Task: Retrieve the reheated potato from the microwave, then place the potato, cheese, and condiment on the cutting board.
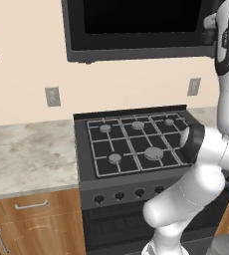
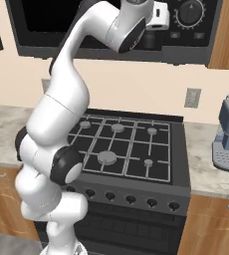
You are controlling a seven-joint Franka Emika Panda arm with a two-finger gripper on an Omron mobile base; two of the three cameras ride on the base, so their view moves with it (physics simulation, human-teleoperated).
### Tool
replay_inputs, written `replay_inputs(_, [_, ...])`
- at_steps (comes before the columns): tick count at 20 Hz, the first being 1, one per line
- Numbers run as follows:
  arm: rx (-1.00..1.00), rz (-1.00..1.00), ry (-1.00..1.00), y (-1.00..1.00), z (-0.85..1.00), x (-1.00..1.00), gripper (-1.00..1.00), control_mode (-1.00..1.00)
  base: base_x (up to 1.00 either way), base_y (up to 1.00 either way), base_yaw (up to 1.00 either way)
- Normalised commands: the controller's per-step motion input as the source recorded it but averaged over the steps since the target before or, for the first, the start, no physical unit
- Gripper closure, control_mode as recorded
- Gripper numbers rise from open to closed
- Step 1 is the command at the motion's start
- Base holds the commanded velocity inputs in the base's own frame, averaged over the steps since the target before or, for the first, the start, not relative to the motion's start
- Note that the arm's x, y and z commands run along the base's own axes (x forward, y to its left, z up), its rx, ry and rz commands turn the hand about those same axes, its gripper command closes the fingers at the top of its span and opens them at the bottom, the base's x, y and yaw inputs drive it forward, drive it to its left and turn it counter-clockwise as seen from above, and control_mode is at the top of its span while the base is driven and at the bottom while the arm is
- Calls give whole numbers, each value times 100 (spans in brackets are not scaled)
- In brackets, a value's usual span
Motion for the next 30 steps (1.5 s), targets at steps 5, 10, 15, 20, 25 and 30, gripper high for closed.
replay_inputs(5, [13, 0, 11, -21, -7, 40, -100, -100, 0, 0, 0])
replay_inputs(10, [13, 0, 7, -24, -2, 49, -100, -100, 0, 0, 0])
replay_inputs(15, [12, 0, 0, -22, -1, 46, -100, -100, 0, 0, 0])
replay_inputs(20, [11, 5, -2, -10, -1, 42, -100, -100, 0, 0, 0])
replay_inputs(25, [10, 13, -12, 5, -3, 44, 100, -100, 0, 0, 0])
replay_inputs(30, [1, 10, -23, 21, -19, 2, 100, -100, 0, 0, 0])
